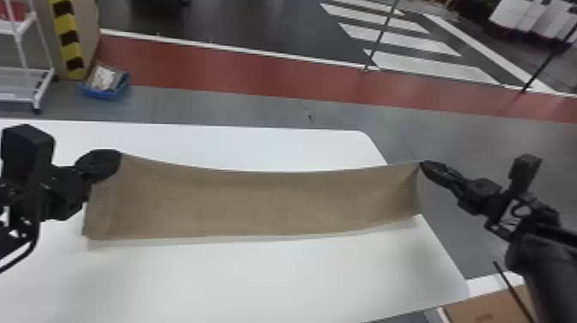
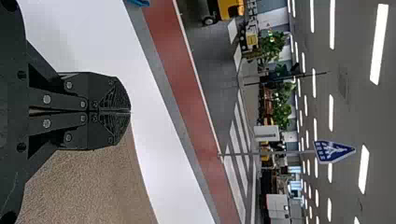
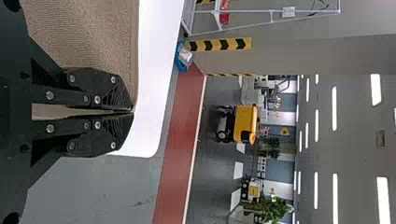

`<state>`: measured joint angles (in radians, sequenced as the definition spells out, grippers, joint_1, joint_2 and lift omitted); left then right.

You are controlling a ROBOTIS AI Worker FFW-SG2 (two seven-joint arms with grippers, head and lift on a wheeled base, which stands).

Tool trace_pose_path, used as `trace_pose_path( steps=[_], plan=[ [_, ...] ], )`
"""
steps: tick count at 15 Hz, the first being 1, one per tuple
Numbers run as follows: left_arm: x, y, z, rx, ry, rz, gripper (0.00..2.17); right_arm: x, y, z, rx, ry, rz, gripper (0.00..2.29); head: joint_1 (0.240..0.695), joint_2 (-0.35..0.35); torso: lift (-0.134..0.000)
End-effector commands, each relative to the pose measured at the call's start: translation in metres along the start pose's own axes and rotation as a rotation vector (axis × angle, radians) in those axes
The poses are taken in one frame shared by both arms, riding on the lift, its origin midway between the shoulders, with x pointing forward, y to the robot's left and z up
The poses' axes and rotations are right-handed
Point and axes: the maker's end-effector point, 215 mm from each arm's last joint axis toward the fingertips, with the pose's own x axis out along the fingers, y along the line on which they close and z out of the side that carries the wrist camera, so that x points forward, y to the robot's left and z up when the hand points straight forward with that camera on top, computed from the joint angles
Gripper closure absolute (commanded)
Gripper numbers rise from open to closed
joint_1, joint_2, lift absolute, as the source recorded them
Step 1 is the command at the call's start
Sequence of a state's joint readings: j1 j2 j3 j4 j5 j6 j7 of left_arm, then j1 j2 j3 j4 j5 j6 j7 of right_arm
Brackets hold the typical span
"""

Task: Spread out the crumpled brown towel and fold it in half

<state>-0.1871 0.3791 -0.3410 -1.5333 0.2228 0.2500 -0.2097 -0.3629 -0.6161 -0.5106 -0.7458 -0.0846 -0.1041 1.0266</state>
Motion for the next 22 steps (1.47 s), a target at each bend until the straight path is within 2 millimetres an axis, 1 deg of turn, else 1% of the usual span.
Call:
trace_pose_path(
  steps=[1,2,3,4,6,9,10,11,12,13,14,15,17,19,20,21,22],
  plan=[
    [0.001,-0.001,-0.004,0.005,0.006,0.019,1.44,0.005,0.003,0.0,0.0,-0.007,-0.006,0.17,0.679,-0.35,-0.12],
    [0.001,-0.003,-0.006,0.015,0.011,0.019,0.58,0.006,0.003,-0.001,0.005,-0.011,-0.015,0.0,0.68,-0.35,-0.12],
    [0.001,-0.002,-0.008,0.028,0.014,0.022,0.05,0.007,0.003,-0.001,0.008,-0.013,-0.02,0.0,0.68,-0.35,-0.12],
    [0.0,-0.001,-0.009,0.025,0.017,0.03,0.0,0.005,-0.001,-0.001,0.007,-0.017,-0.038,0.03,0.681,-0.35,-0.12],
    [-0.002,0.003,-0.01,0.017,0.018,0.038,0.01,0.001,-0.005,0.002,0.011,-0.032,-0.051,0.06,0.683,-0.35,-0.12],
    [-0.01,0.018,-0.011,0.0,0.013,0.079,0.02,-0.011,-0.008,0.007,-0.006,-0.039,-0.06,0.06,0.682,-0.35,-0.12],
    [-0.015,0.022,-0.015,-0.013,0.016,0.087,0.02,-0.018,-0.011,0.013,-0.013,-0.057,-0.074,0.06,0.682,-0.35,-0.12],
    [-0.022,0.025,-0.016,-0.02,0.015,0.096,0.02,-0.026,-0.02,0.022,-0.025,-0.081,-0.104,0.06,0.682,-0.35,-0.12],
    [-0.025,0.023,-0.018,-0.02,0.016,0.095,0.02,-0.033,-0.032,0.028,-0.031,-0.088,-0.137,0.06,0.682,-0.35,-0.12],
    [-0.027,0.021,-0.018,-0.021,0.018,0.091,0.02,-0.035,-0.042,0.03,-0.043,-0.08,-0.172,0.06,0.681,-0.35,-0.12],
    [-0.029,0.022,-0.018,-0.023,0.018,0.093,0.02,-0.027,-0.046,0.025,-0.063,-0.045,-0.193,0.05,0.678,-0.35,-0.12],
    [-0.033,0.024,-0.017,-0.024,0.013,0.099,0.02,-0.015,-0.043,0.021,-0.076,-0.021,-0.19,0.04,0.675,-0.35,-0.12],
    [-0.036,0.017,-0.014,-0.032,0.005,0.088,0.02,0.012,-0.029,0.013,-0.078,0.004,-0.163,0.04,0.672,-0.35,-0.12],
    [-0.04,0.015,-0.017,-0.031,0.009,0.086,0.02,0.033,-0.011,0.011,-0.09,-0.018,-0.165,0.04,0.674,-0.35,-0.12],
    [-0.041,0.017,-0.017,-0.03,0.009,0.088,0.02,0.038,-0.004,0.013,-0.096,-0.037,-0.159,0.04,0.676,-0.35,-0.12],
    [-0.044,0.02,-0.021,-0.027,0.017,0.094,0.02,0.038,-0.002,0.013,-0.097,-0.042,-0.159,0.04,0.678,-0.35,-0.12],
    [-0.045,0.019,-0.022,-0.032,0.018,0.093,0.02,0.031,-0.005,0.014,-0.1,-0.052,-0.169,0.05,0.682,-0.35,-0.12]
  ],
)
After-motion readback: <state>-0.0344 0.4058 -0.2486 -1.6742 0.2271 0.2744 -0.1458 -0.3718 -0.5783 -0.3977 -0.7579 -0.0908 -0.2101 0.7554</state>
